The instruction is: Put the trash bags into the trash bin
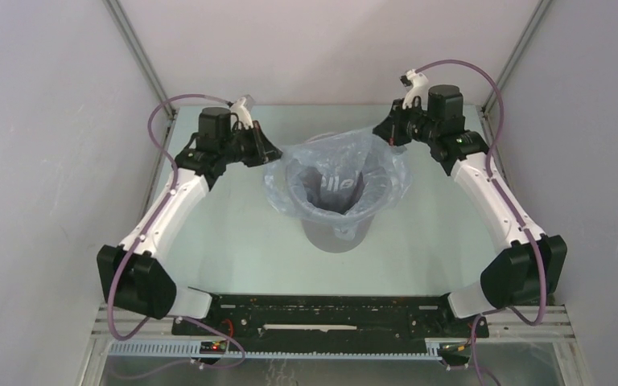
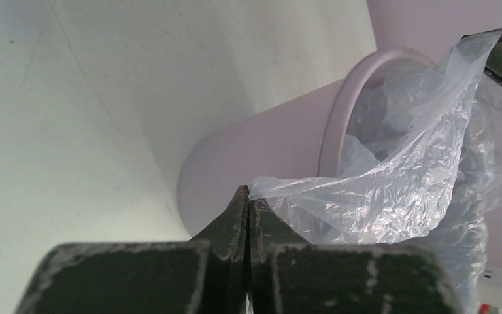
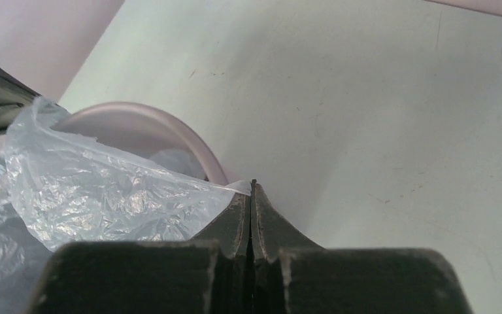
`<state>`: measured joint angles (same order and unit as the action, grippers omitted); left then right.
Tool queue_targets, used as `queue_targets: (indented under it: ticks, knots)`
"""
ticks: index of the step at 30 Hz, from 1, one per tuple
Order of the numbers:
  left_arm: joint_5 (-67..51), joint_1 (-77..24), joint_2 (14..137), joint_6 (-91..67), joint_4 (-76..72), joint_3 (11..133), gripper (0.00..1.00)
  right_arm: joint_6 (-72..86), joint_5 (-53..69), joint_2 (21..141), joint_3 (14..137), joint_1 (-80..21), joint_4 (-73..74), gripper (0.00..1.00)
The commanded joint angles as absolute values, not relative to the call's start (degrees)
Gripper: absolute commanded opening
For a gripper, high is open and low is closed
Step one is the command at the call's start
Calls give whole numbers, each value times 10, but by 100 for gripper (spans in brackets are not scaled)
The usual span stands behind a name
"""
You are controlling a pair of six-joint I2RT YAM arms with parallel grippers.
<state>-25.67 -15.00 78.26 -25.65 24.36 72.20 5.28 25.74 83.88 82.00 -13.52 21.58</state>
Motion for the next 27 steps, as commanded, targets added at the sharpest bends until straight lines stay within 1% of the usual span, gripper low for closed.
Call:
queue_targets:
  ticks: [1, 8, 16, 17, 19, 21, 24, 25, 27]
  knots:
    - [-314, -143, 817, -317, 210, 771, 0, 133, 249, 854, 825, -123, 158, 0]
    - [-339, -130, 876, -372, 201, 780, 0, 192, 251, 887, 826, -114, 148, 0]
    - [-348, -127, 896, -359, 243, 770, 0, 178, 243, 894, 808, -107, 190, 0]
    - [-347, -127, 897, -355, 248, 769, 0, 174, 241, 893, 804, -106, 196, 2]
    - [-347, -127, 901, -347, 265, 768, 0, 162, 232, 894, 802, -102, 214, 8]
    - [-349, -127, 905, -341, 277, 767, 0, 149, 225, 892, 802, -99, 231, 16]
    - [-348, -127, 905, -325, 302, 776, 2, 137, 219, 874, 806, -99, 255, 35]
    - [-348, -127, 905, -318, 316, 782, 4, 140, 218, 865, 813, -99, 270, 43]
    - [-345, -127, 903, -301, 340, 799, 9, 152, 228, 845, 829, -100, 295, 55]
